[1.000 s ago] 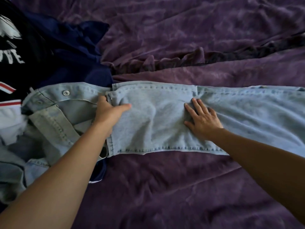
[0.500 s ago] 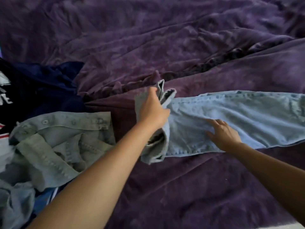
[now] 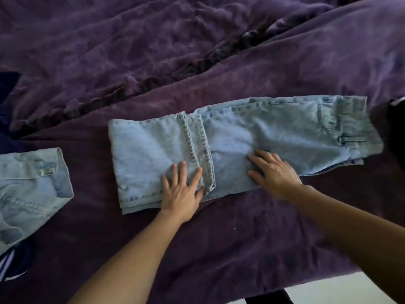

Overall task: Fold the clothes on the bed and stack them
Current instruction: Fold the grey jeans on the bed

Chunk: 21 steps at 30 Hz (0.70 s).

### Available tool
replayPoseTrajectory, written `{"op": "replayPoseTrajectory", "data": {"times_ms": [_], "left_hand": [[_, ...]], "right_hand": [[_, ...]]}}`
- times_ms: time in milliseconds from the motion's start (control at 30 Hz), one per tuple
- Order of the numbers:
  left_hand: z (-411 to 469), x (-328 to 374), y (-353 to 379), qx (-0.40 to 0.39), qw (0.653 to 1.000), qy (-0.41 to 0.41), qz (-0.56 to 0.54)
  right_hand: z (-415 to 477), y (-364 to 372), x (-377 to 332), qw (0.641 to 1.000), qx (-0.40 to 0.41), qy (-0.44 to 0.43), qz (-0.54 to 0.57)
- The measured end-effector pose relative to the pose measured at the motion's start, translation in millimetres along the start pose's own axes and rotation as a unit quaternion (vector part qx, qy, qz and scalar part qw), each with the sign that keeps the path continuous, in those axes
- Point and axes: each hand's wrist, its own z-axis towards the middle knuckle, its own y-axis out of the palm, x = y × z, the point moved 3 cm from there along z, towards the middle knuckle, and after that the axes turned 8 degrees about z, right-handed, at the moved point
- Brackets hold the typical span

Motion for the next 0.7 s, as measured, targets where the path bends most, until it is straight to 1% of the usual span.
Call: {"op": "replayPoseTrajectory", "data": {"times_ms": [33,67,100,133,167,200,233,267,333,400,467,500,533,567,633,667,700], "left_hand": [[-3,3,-2,0.010,1.000,0.002,0.002],[-4,8,-7,0.034,0.999,0.003,-0.012],[-5,15,-15,0.072,0.997,0.009,-0.036],[-4,25,-23,0.111,0.992,0.019,-0.056],[-1,36,-30,0.138,0.988,0.029,-0.067],[3,48,-32,0.144,0.986,0.035,-0.072],[6,59,-30,0.134,0.988,0.036,-0.070],[9,69,-24,0.119,0.991,0.032,-0.061],[13,83,-11,0.100,0.995,0.016,-0.019],[17,87,-2,0.101,0.995,0.011,0.009],[18,87,-2,0.116,0.993,0.015,0.007],[17,85,-2,0.110,0.994,0.019,0.007],[16,83,-2,0.099,0.995,0.023,0.005],[14,81,-5,0.092,0.995,0.028,-0.001],[5,80,-18,0.097,0.995,0.024,-0.029],[-1,79,-23,0.102,0.993,0.016,-0.049],[-7,78,-27,0.108,0.992,0.008,-0.063]], "right_hand": [[0,-7,5,0.999,0.001,-0.006,0.033],[-1,-17,12,0.998,0.023,-0.017,0.062],[-3,-30,21,0.994,0.070,-0.028,0.074],[-4,-47,34,0.988,0.136,-0.029,0.067],[-4,-66,50,0.977,0.205,-0.009,0.061],[-5,-87,67,0.964,0.258,0.041,0.056],[-4,-104,92,0.951,0.285,0.108,0.059],[-5,-118,116,0.937,0.287,0.186,0.077],[-5,-132,167,0.900,0.246,0.319,0.166],[-9,-133,192,0.861,0.204,0.376,0.276],[-13,-137,194,0.831,0.188,0.366,0.374],[-14,-140,187,0.815,0.181,0.350,0.426],[-17,-147,176,0.807,0.171,0.331,0.458],[-19,-157,164,0.808,0.171,0.303,0.475],[-26,-187,124,0.831,0.167,0.228,0.479],[-26,-201,99,0.852,0.154,0.190,0.462],[-26,-211,71,0.884,0.134,0.158,0.420]]}}
